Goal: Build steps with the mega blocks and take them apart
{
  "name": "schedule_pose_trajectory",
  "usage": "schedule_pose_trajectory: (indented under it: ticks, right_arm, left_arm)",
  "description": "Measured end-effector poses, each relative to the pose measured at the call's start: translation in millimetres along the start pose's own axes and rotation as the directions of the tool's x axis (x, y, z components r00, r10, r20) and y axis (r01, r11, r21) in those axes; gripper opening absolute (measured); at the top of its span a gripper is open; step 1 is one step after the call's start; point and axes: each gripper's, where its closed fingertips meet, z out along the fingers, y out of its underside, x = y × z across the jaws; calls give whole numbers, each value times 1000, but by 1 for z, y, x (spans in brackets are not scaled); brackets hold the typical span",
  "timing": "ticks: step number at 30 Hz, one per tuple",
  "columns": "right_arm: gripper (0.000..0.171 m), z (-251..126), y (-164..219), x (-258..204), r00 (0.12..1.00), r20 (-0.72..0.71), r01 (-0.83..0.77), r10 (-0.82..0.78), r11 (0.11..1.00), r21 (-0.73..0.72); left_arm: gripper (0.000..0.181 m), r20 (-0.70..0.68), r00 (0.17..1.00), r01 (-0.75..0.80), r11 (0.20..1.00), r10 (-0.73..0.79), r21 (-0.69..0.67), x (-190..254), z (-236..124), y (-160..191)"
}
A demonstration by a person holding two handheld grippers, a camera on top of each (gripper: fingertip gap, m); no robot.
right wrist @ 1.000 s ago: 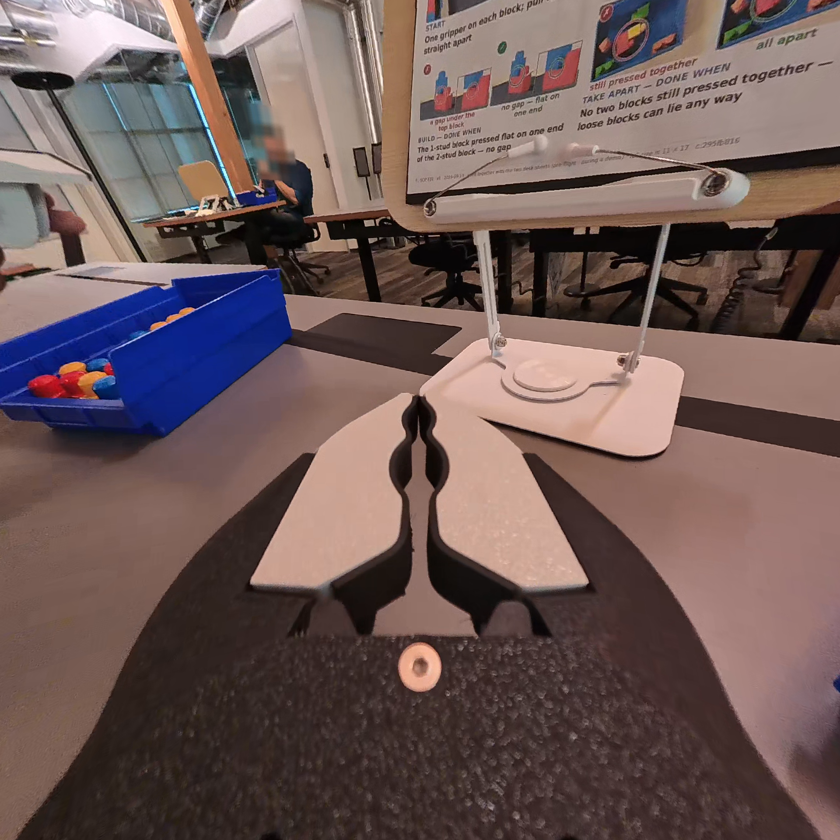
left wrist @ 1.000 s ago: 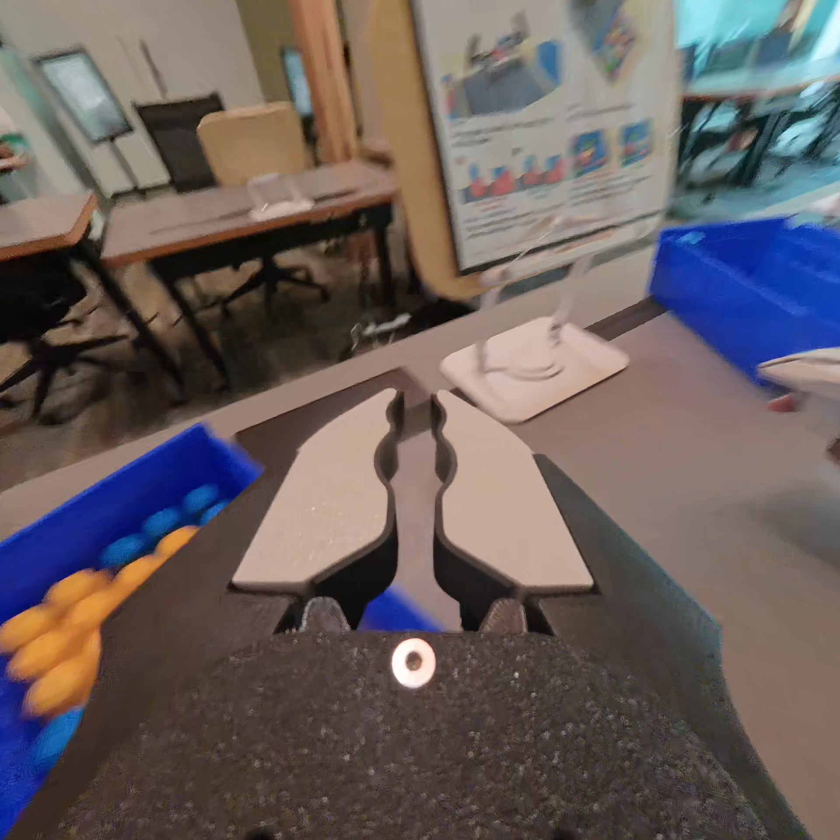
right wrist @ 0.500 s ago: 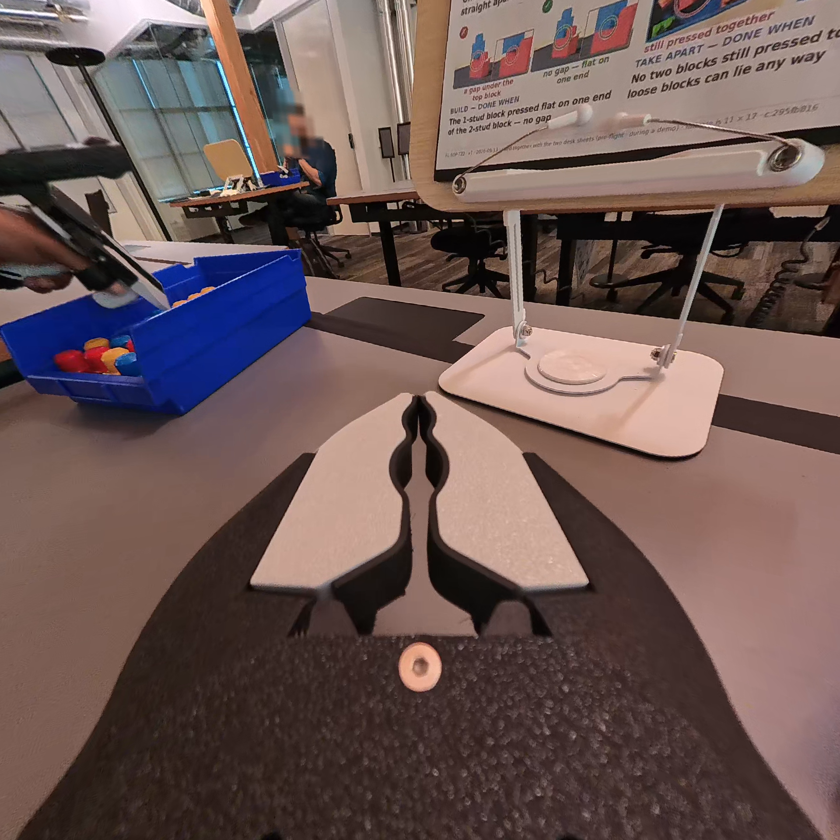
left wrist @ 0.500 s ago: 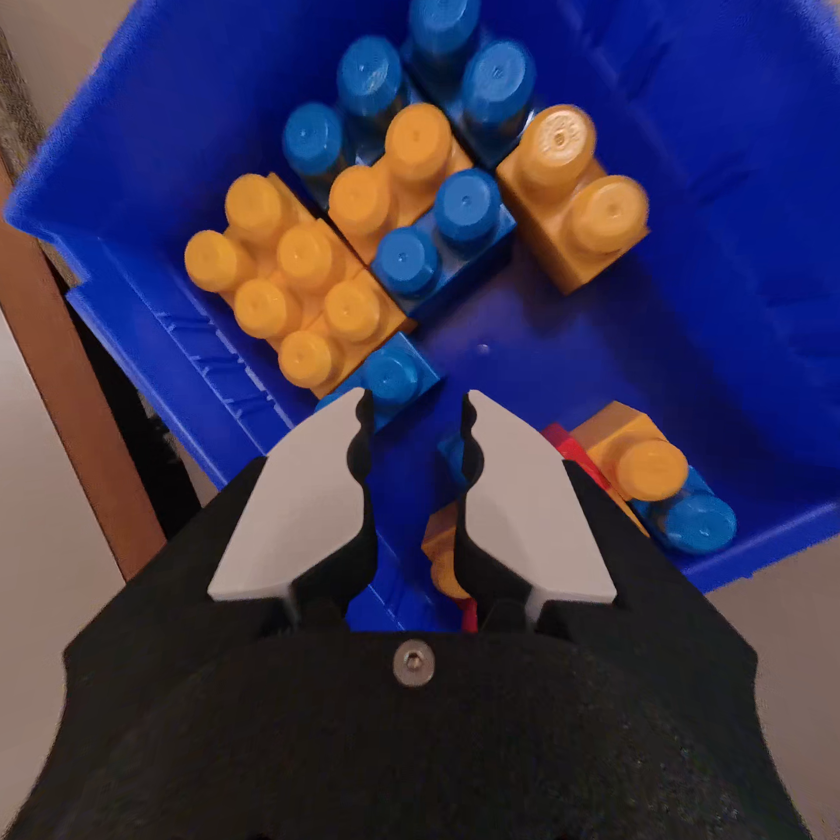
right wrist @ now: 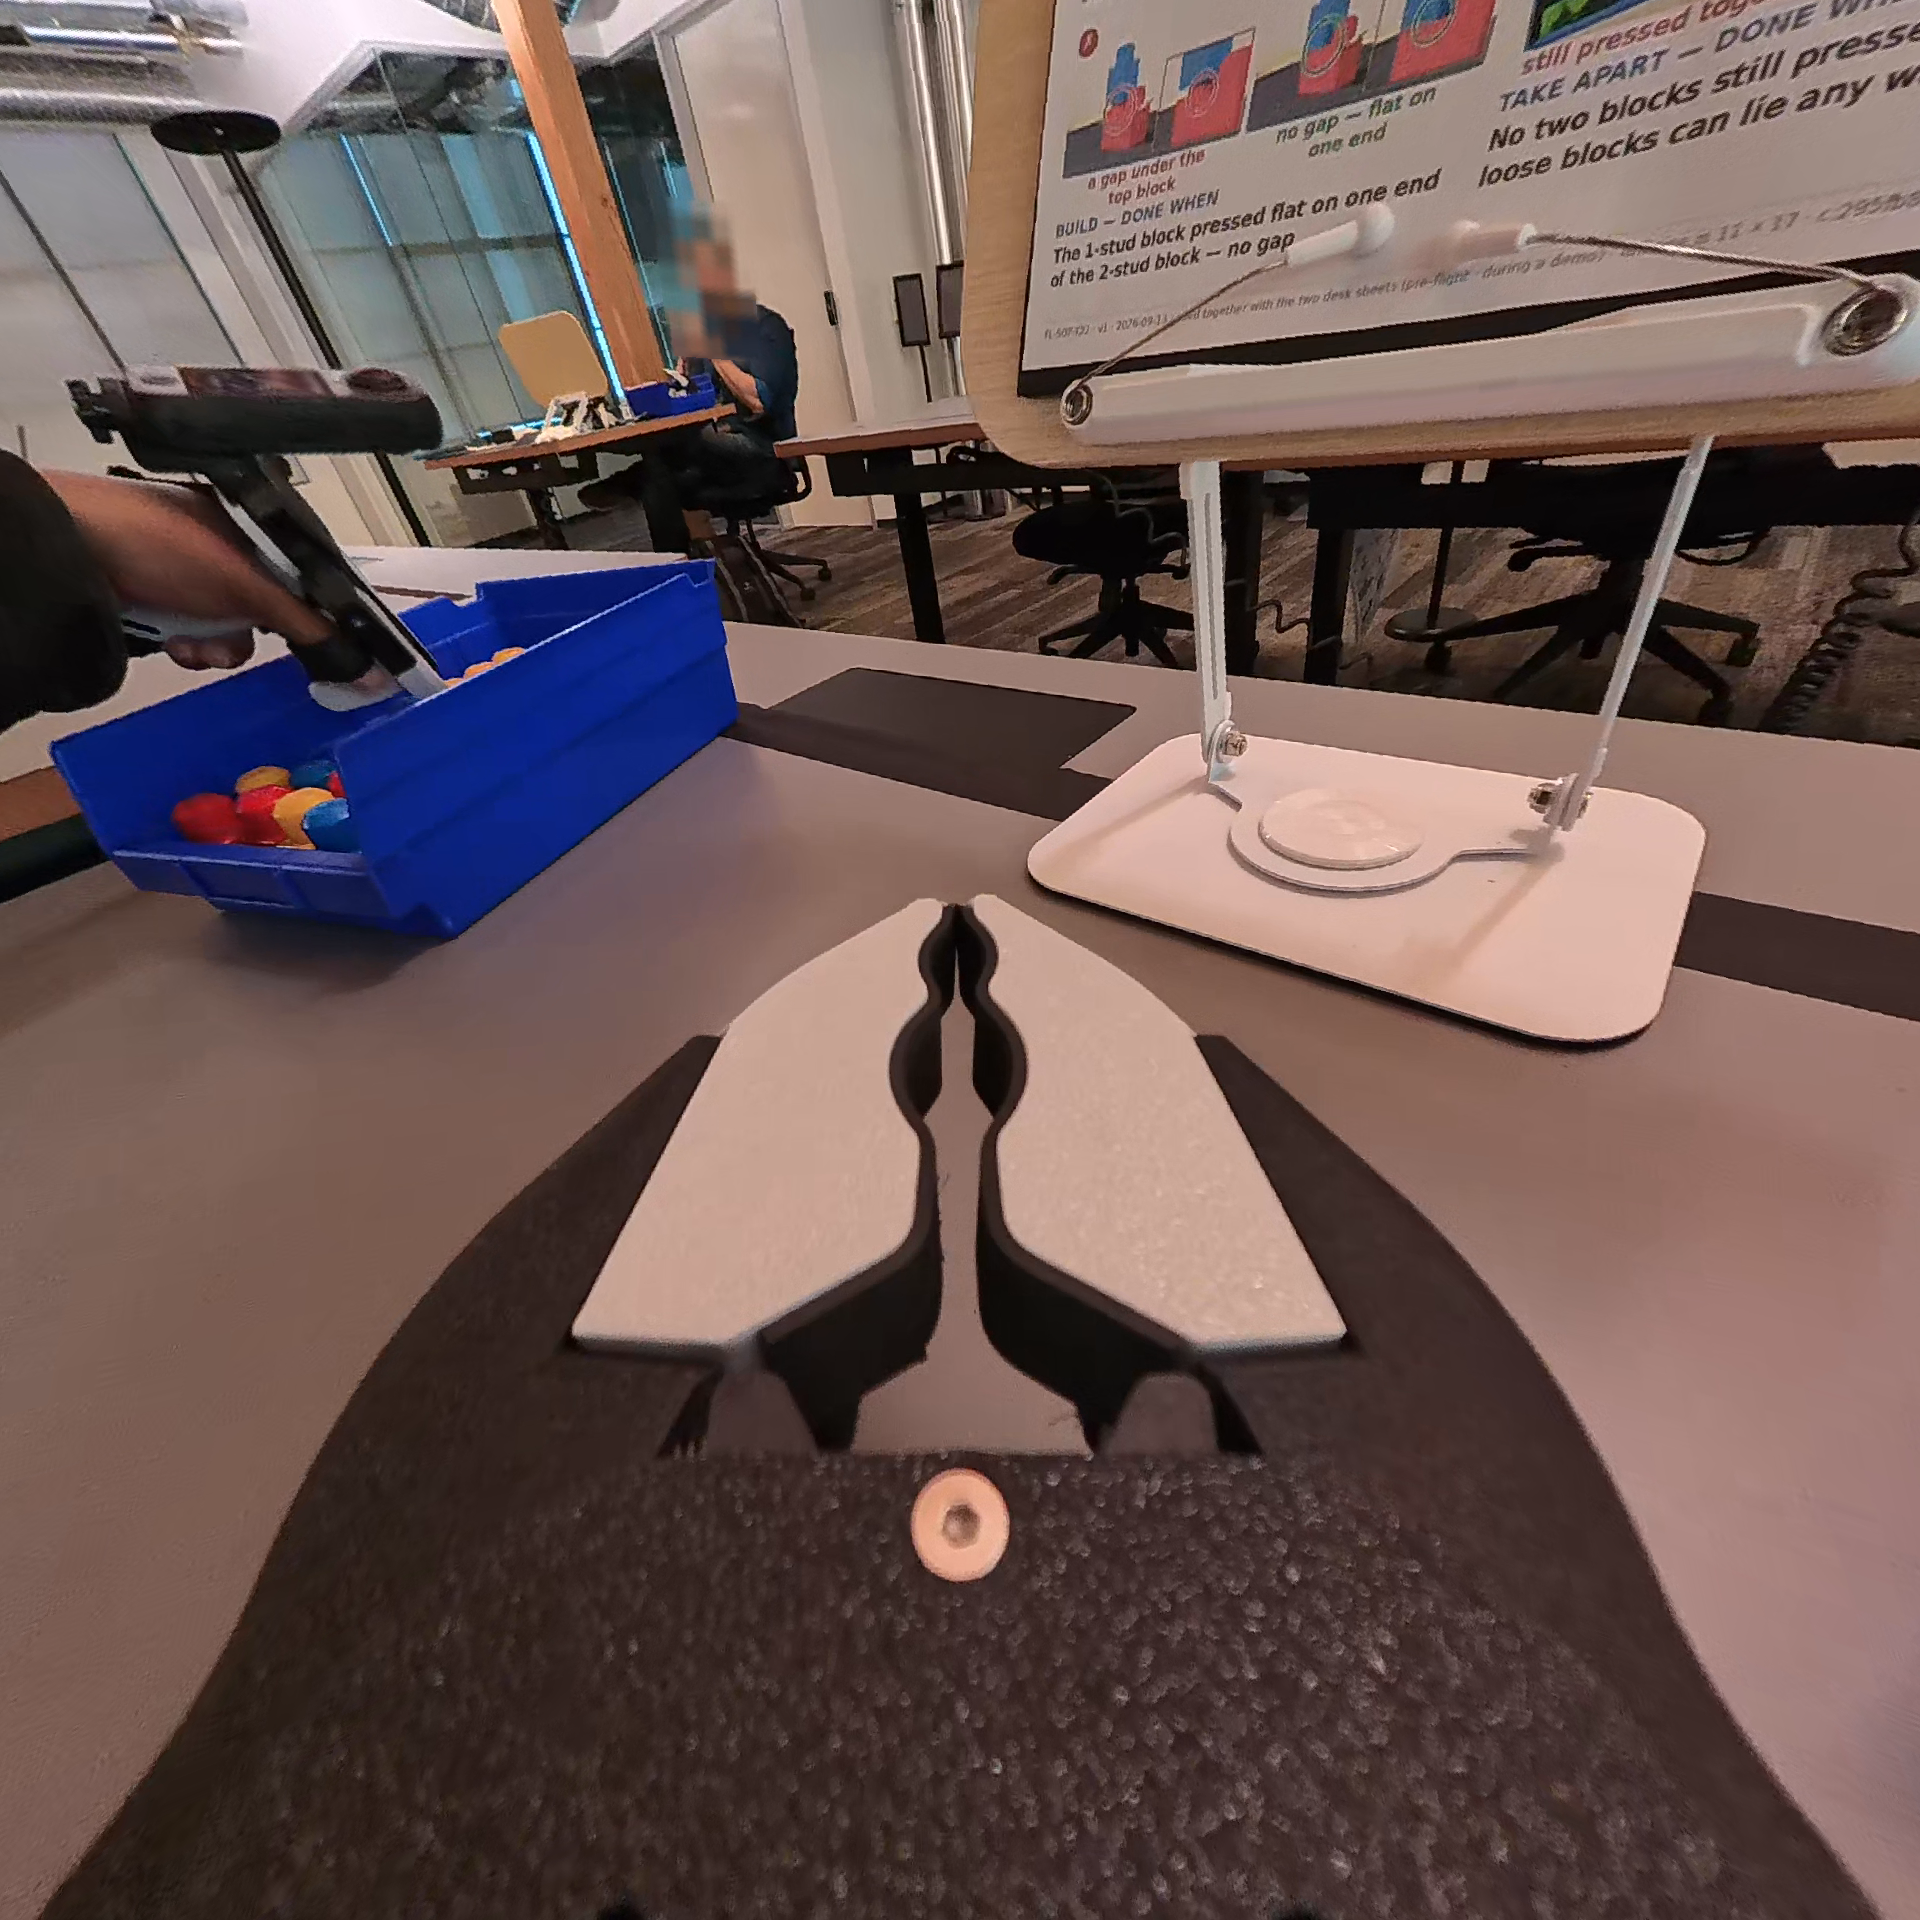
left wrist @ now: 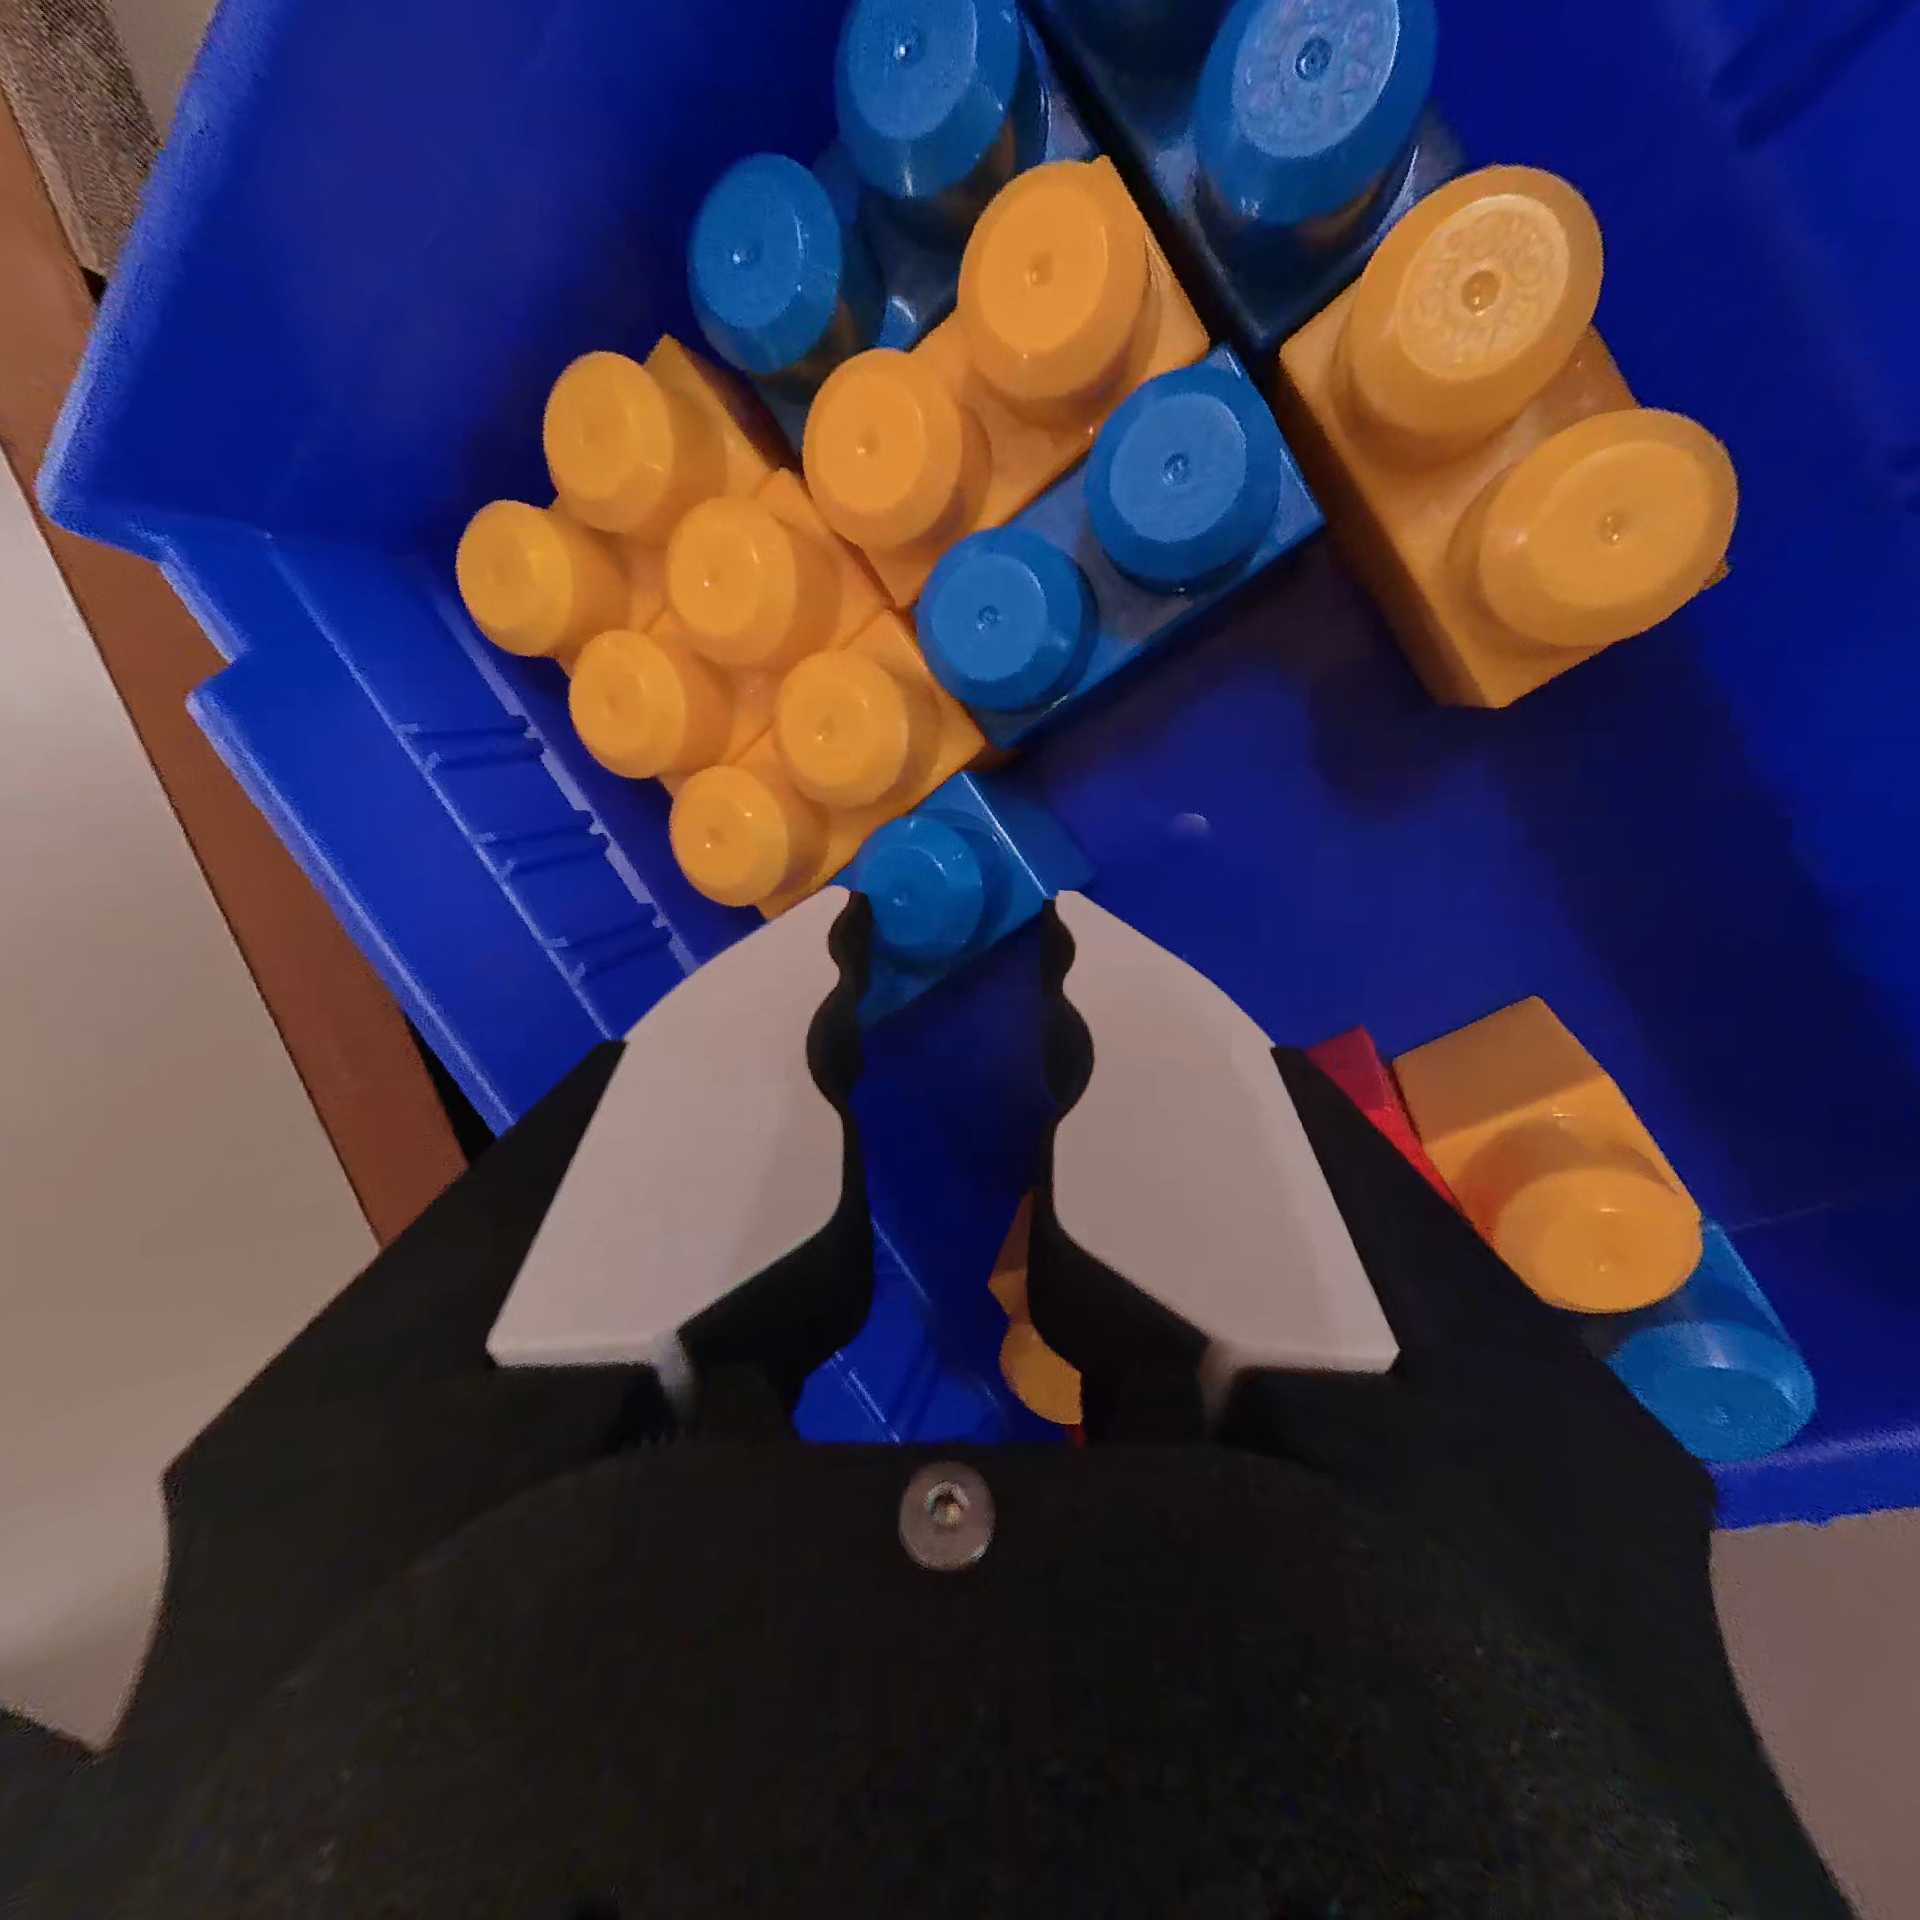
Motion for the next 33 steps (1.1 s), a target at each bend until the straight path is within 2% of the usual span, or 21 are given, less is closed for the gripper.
schedule_pose_trajectory:
  ticks: [4, 13, 16, 20, 23, 27, 31, 33]
  right_arm:
    - [0, 0, 0, -2, 1000, 8, 7, -7, 1000, -5]
    - [0, 0, 0, -3, 1000, 20, 5, -5, 1000, -11]
    - [0, -1, -3, -4, 1000, 21, 12, -12, 1000, 1]
    - [0, -2, -7, -9, 998, 30, 60, -60, 998, 6]
    - [4, -2, -9, -16, 993, 41, 107, -107, 994, -1]
    - [22, -2, -13, -38, 969, 71, 236, -235, 972, -9]
    - [63, 4, -3, -66, 912, 106, 405, -396, 910, -83]
    - [69, 5, 0, -77, 875, 112, 480, -470, 873, -86]
  left_arm:
    - [38, 18, 1000, -9, 1000, 9, -21, -2, 5, 2]
    - [30, 32, 998, -60, 998, 60, -8, -2, 4, 4]
    - [30, 25, 997, -73, 996, 71, 42, 0, -17, 0]
    - [29, 56, 990, -140, 964, 131, 228, 16, -84, -25]
    - [29, 61, 976, -216, 895, 209, 391, 55, -144, -45]
    - [29, 43, 931, -321, 757, 363, 568, 143, -205, -58]
    - [29, -29, 855, -363, 636, 519, 681, 245, -231, -54]
    - [29, -73, 809, -366, 596, 584, 714, 292, -233, -48]
